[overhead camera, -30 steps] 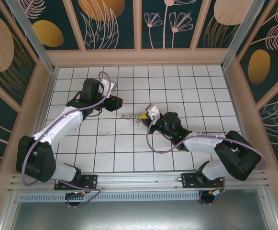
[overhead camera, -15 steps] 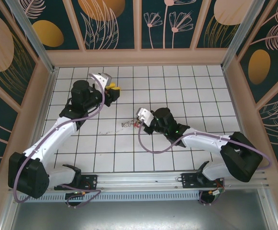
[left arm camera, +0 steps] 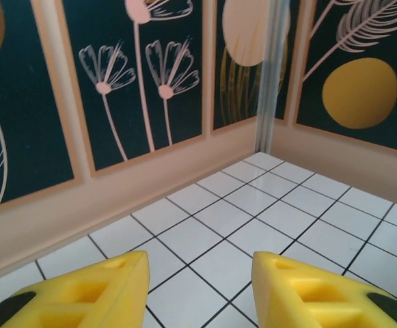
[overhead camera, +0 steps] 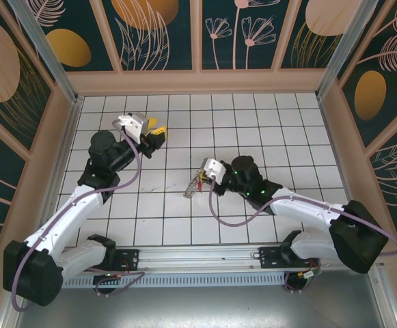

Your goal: Put the keys on the keyring

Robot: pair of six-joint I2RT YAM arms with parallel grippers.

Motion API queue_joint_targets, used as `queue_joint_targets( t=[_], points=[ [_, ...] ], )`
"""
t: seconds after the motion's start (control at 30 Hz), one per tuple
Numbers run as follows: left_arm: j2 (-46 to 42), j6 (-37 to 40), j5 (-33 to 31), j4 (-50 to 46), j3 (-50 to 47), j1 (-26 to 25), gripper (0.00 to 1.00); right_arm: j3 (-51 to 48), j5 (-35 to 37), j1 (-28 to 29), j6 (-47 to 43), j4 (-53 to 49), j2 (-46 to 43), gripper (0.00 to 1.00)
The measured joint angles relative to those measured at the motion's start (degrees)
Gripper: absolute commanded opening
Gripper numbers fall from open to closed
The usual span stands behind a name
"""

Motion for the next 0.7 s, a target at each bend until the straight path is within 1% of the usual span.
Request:
queue_joint_targets(
  t=[0.13, 0.23, 0.33, 0.37, 0.47, 0.57, 0.7],
  points=[
    [1.0, 1.9, 5.7, 0.0, 0.0, 0.0, 0.44, 0.0, -5.1, -2.5, -0.1, 1.5, -0.7, 0.0],
    [4.4, 4.1, 11.8, -1.4, 0.5, 0.0, 0.42, 0.0, -9.4, -4.0, -0.5, 1.5, -0.7, 0.0],
    [9.1, 9.2, 20.0, -6.8, 2.6, 0.0, 0.34, 0.1, -13.4, -5.5, -0.8, 1.4, -0.4, 0.0],
    [10.4, 11.6, 22.6, -8.9, 3.4, 0.0, 0.32, 0.2, -14.6, -5.9, -1.0, 1.4, -0.1, 0.0],
    [12.6, 18.7, 28.7, -14.6, 4.2, -0.1, 0.33, 0.6, -17.2, -6.9, -1.2, 1.4, 1.5, 0.0],
    [12.7, 24.0, 31.0, -17.6, 4.1, -0.9, 0.37, 1.8, -18.0, -7.1, -2.8, 1.1, 4.1, 0.0],
    [14.1, 28.2, 30.9, -18.4, 4.3, -3.3, 0.37, 5.2, -17.0, -6.6, -6.4, -1.9, 8.1, 0.0]
  ],
)
